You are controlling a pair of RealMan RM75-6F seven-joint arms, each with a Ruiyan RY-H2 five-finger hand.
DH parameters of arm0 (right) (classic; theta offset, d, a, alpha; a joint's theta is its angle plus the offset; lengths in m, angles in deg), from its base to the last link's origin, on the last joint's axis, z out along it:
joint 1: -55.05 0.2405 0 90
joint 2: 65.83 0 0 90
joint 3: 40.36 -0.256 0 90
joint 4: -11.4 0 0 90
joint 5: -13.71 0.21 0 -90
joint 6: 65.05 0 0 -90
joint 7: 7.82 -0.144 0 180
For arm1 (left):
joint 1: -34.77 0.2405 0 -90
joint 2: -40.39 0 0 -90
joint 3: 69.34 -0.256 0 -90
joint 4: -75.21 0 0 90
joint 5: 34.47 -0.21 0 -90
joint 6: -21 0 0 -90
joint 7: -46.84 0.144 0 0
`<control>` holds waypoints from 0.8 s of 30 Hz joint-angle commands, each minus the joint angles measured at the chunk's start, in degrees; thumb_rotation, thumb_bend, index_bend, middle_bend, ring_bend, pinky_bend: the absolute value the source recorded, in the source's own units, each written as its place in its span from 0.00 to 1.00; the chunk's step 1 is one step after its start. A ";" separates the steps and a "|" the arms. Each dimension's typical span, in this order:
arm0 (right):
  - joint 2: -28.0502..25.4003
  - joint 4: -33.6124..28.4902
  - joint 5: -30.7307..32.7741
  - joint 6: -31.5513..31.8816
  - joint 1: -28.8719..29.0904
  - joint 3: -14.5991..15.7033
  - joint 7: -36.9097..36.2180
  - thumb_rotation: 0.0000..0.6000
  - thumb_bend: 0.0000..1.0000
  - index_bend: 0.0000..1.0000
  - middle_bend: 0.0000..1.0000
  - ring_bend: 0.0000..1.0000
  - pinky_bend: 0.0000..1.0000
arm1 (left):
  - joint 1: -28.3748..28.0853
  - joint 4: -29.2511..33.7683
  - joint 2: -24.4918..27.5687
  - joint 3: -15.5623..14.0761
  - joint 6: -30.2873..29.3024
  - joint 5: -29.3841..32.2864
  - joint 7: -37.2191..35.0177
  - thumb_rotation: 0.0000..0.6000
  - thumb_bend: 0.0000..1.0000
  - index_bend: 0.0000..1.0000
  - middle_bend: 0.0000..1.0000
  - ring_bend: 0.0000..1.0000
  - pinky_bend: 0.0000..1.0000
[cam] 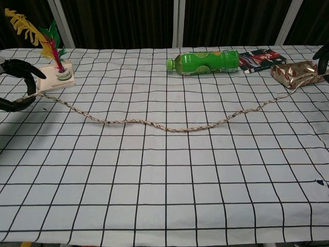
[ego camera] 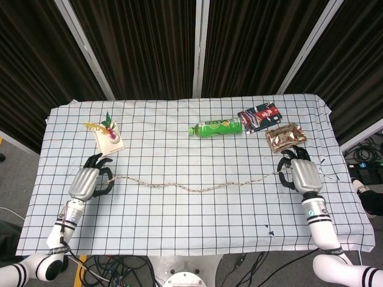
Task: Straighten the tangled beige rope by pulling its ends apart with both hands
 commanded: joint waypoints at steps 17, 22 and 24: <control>6.42 11.00 -0.37 -3.72 -0.84 2.96 -1.30 1.00 0.49 0.64 0.20 0.00 0.00 | 1.52 -7.48 -3.36 -1.21 1.96 -0.32 -2.73 0.97 0.51 0.61 0.18 0.00 0.00; 8.73 13.87 -0.97 -4.14 -0.77 3.11 -1.51 1.00 0.49 0.64 0.20 0.00 0.00 | 1.82 -9.25 -4.39 -1.17 2.05 -0.47 -3.28 0.97 0.51 0.61 0.18 0.00 0.00; 9.63 14.94 -1.10 -4.30 -0.80 3.12 -1.67 1.00 0.49 0.64 0.20 0.00 0.00 | 1.98 -9.75 -4.74 -0.99 1.93 -0.43 -3.65 0.97 0.51 0.61 0.18 0.00 0.00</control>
